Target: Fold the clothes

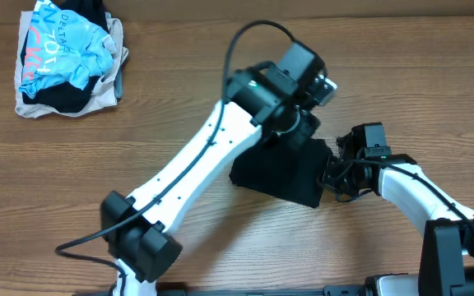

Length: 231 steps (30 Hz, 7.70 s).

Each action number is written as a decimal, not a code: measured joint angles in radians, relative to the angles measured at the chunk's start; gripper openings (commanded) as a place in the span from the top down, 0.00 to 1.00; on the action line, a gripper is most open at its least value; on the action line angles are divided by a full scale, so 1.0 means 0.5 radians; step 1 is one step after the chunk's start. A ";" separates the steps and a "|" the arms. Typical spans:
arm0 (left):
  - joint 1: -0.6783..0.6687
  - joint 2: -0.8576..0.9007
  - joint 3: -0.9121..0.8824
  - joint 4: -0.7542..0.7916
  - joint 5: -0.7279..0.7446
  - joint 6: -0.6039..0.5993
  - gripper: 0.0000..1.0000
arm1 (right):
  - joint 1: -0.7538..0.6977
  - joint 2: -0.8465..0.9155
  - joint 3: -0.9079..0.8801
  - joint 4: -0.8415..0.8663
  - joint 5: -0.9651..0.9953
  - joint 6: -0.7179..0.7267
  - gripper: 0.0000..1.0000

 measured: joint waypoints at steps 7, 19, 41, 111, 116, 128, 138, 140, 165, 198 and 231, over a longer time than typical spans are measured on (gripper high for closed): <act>-0.110 0.286 0.000 0.164 0.019 -0.146 0.96 | -0.418 -0.524 0.205 -0.272 -0.074 0.048 0.96; -0.248 0.494 0.001 0.323 0.124 -0.200 0.47 | -1.019 -1.209 0.589 -0.656 -0.119 -0.019 0.96; 0.568 0.494 1.154 -0.303 0.054 -0.181 0.00 | -0.755 -0.941 0.589 -0.945 -0.159 -0.449 0.51; 0.486 0.494 1.156 -0.758 -0.099 0.024 0.00 | -0.581 0.051 0.603 -0.944 0.109 -0.473 0.26; 0.256 0.494 1.130 -0.893 -0.098 0.056 0.00 | -0.697 0.014 1.012 -1.118 0.053 -0.479 0.16; -0.147 0.490 0.179 -0.450 -0.097 0.108 0.00 | -0.957 -0.060 1.291 -1.198 0.024 -0.479 0.13; -0.153 0.489 -0.484 0.311 -0.197 0.308 0.00 | -0.979 -0.060 1.291 -1.198 0.039 -0.479 0.13; -0.159 0.462 -0.583 0.427 -0.282 0.374 0.00 | -0.979 -0.060 1.291 -1.196 0.040 -0.480 0.13; 0.186 0.452 -0.101 0.047 -0.815 0.530 0.00 | -0.979 -0.060 1.291 -1.174 0.040 -0.480 0.12; 0.053 0.449 -0.774 0.848 -0.489 0.374 0.76 | -0.979 -0.060 1.291 -1.181 0.078 -0.480 0.12; 0.771 0.495 1.212 -0.244 -0.887 0.402 0.96 | -0.979 -0.060 1.291 -1.195 0.198 -0.479 0.12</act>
